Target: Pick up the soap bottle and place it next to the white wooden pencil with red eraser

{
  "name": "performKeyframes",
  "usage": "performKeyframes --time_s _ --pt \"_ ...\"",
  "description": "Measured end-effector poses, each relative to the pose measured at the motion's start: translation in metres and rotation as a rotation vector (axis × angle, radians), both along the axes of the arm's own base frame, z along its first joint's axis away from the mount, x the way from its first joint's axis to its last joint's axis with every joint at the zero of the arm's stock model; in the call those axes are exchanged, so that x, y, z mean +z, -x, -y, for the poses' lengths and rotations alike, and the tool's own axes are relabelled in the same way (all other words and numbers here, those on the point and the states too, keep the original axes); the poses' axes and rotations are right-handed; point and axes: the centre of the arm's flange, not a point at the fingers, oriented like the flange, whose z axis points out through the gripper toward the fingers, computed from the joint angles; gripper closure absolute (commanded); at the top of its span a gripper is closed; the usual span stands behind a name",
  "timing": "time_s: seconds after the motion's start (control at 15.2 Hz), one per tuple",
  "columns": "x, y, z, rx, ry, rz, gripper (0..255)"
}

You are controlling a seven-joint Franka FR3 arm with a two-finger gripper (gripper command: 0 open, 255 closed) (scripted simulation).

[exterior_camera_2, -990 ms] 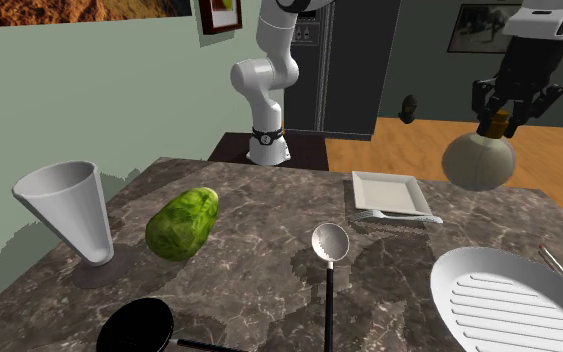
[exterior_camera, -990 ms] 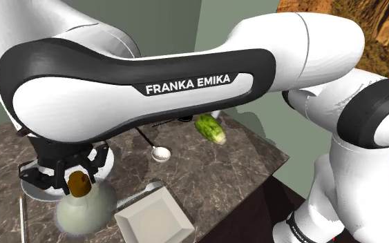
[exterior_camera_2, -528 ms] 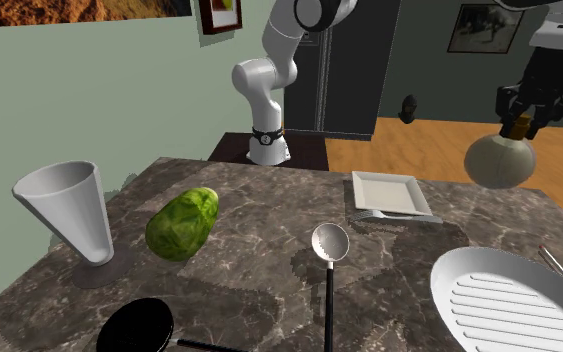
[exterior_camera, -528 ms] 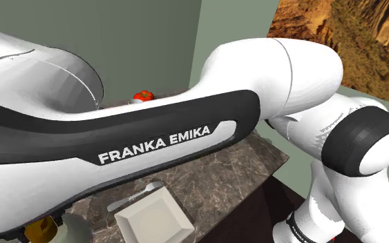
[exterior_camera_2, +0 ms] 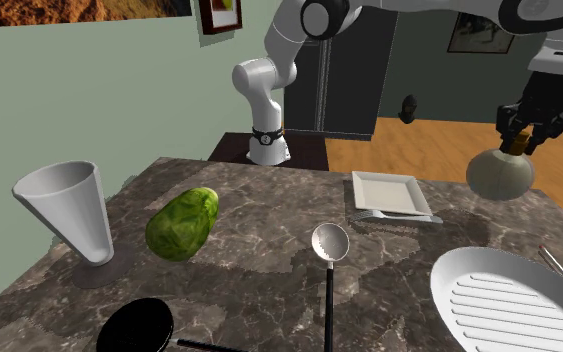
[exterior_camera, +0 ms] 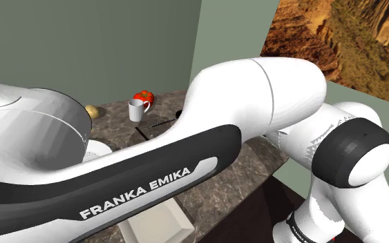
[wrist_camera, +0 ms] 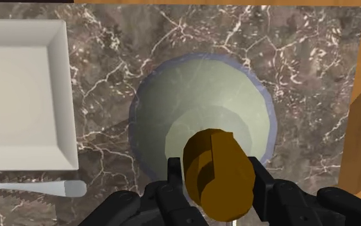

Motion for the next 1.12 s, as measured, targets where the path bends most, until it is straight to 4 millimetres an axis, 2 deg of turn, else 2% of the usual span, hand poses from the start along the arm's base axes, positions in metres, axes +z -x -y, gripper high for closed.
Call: performKeyframes --time_s 0.4,0.79,0.86,1.12 --pt "-0.03 0.001 0.0 0.0 0.0 0.0 255" --pt "-0.033 0.0 0.0 0.0 0.0 0.0 255" --pt "-0.033 0.0 0.0 0.0 0.0 0.0 0" --pt "-0.032 0.0 0.0 0.0 -0.001 0.001 0"
